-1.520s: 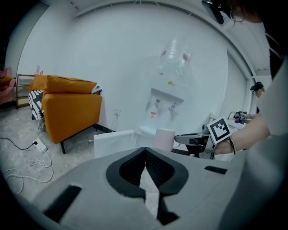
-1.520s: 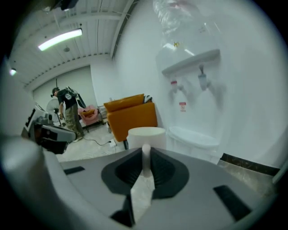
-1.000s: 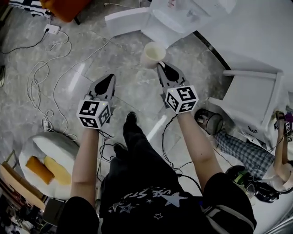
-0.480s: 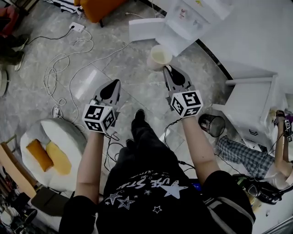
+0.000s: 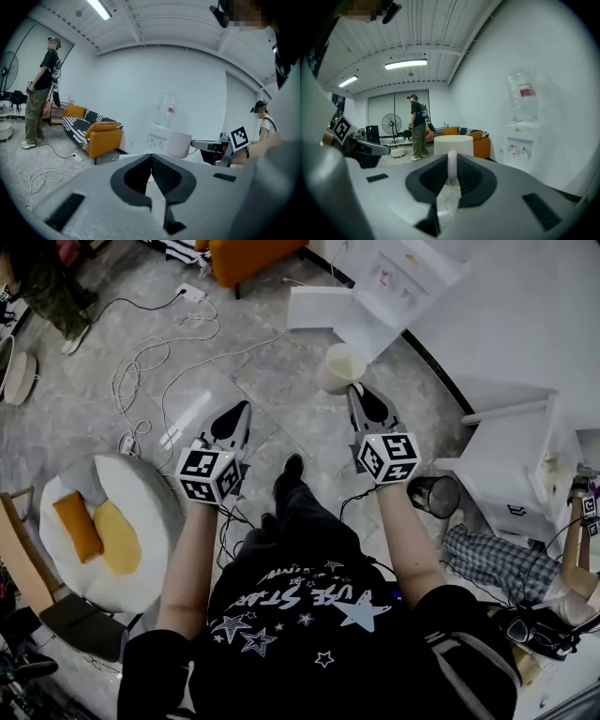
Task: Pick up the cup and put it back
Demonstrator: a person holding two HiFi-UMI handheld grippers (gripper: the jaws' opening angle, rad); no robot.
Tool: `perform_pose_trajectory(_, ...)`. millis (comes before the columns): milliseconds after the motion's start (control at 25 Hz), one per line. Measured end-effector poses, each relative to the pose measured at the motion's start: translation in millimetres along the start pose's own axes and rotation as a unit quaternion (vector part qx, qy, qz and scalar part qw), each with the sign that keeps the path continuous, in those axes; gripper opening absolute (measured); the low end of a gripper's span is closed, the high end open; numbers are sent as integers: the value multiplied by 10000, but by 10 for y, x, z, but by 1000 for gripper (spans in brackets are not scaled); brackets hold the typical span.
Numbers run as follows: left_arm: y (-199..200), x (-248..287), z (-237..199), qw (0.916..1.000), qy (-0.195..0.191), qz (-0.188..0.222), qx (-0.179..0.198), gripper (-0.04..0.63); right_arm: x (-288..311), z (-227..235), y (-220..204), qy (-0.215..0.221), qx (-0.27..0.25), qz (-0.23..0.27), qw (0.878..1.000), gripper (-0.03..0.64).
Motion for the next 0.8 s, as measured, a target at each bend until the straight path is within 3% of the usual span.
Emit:
perform_pose_trajectory(360,-192,-709,414,9999,-101,6,-12,11,-592,-508,-256,54,-37,-46,10000,44)
perform_pose_trajectory(800,-153,-874,480,9997,-253,-24,7,11,-787,-562,-342,-141,29,-197,9997,43)
Point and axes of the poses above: the fingertips, and each gripper's own axes: x forward along the fingers, z to its right, y out of its top, the point moved 2 cm from there along -x, backward along the fingers, and after that the axes turned 8 degrees about x, right-handed, at the moved point
